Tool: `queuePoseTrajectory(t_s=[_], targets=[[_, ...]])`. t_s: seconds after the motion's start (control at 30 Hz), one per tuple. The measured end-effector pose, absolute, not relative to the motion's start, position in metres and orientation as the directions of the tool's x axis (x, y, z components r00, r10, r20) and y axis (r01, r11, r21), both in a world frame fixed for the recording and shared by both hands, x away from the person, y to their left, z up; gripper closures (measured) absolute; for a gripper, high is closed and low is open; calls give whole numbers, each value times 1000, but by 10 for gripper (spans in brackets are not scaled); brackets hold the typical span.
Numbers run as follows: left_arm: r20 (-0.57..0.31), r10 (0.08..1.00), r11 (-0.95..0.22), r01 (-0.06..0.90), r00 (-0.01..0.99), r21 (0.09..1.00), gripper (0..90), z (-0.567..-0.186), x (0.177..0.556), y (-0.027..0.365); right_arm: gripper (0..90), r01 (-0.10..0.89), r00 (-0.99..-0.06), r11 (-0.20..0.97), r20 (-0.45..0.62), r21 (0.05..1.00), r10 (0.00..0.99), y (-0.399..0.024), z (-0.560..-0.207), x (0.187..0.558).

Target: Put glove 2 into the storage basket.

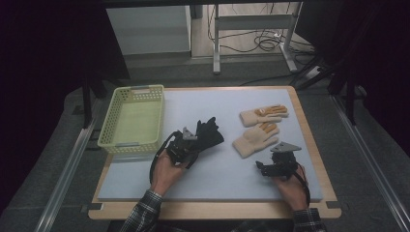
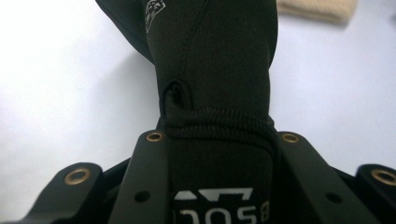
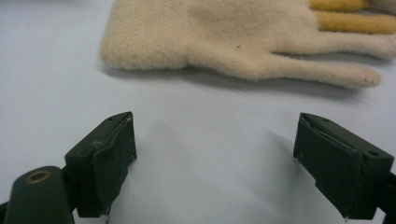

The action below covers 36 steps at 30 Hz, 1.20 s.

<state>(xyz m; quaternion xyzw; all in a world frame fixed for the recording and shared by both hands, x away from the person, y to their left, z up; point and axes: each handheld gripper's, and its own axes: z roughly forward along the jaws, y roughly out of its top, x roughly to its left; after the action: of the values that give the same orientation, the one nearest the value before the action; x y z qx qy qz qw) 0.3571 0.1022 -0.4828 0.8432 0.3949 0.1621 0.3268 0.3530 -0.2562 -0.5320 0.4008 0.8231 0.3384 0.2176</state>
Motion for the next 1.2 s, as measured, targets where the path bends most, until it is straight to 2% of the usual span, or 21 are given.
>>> queuePoseTrajectory(t_s=[0.5,1.2], targets=[[38,847,-401,591,530,700,683,-432,388,139,127,513,-584,449,-87,732,807,-256,-532,353],[37,973,-186,675,230,714,657,-424,414,277,127,512,-583,447,-85,733,808,-256,-532,353]])
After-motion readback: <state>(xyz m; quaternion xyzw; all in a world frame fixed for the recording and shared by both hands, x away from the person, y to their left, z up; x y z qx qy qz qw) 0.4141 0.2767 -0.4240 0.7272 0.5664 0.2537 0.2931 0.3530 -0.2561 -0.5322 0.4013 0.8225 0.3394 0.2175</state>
